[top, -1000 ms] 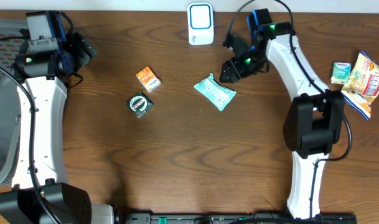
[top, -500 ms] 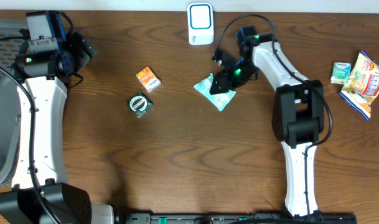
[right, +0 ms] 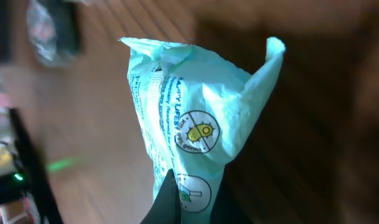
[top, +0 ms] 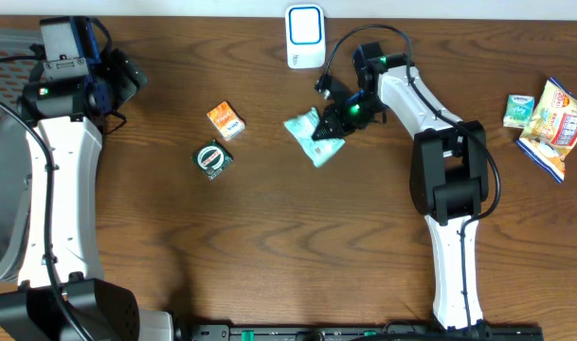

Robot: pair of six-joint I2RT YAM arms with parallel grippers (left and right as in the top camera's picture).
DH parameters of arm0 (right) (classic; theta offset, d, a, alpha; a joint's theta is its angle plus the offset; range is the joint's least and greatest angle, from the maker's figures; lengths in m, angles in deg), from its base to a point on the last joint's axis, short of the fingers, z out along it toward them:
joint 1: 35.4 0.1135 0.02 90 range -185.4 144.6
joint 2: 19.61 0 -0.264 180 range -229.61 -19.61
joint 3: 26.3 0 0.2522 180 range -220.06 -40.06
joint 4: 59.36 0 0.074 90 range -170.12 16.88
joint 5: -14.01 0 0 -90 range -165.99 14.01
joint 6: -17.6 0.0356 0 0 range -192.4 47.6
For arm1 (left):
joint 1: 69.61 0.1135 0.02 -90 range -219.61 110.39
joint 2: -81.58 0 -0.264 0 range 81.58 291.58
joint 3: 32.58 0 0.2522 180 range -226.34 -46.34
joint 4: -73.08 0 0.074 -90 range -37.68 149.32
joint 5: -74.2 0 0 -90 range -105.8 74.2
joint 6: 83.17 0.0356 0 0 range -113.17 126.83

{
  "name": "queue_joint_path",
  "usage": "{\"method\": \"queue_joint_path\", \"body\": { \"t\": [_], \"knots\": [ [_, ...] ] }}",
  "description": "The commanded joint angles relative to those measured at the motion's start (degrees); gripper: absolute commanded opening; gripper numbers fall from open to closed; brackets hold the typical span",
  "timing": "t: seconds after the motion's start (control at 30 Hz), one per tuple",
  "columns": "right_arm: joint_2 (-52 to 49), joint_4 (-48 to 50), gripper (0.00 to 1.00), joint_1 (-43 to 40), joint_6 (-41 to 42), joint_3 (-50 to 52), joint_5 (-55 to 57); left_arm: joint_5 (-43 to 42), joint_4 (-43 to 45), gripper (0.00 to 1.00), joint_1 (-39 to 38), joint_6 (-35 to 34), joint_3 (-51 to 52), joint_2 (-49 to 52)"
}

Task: Scan the item barcode
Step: 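Lift the wet-wipes pack up to the scanner, then hold the wet-wipes pack in front of the scanner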

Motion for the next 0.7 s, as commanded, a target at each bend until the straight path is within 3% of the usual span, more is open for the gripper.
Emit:
{"method": "queue_joint_path", "body": {
  "t": [0.0, 0.37, 0.67],
  "knots": [
    [5.40, 5.11, 0.01, -1.92, 1.57, -0.72, -11.58, 0.74, -0.09, 0.98, 0.00, -0.72, -0.90, 0.04],
    [16.81, 34.32, 0.01, -3.56, 16.68, -0.72, -11.50, 0.74, -0.09, 0.98, 0.00, -0.72, -0.90, 0.04],
    [18.88, 36.59, 0.01, -3.54, 20.76, -0.70, -9.84, 0.74, -0.09, 0.98, 0.00, -0.72, -0.90, 0.04]
  ]
}}
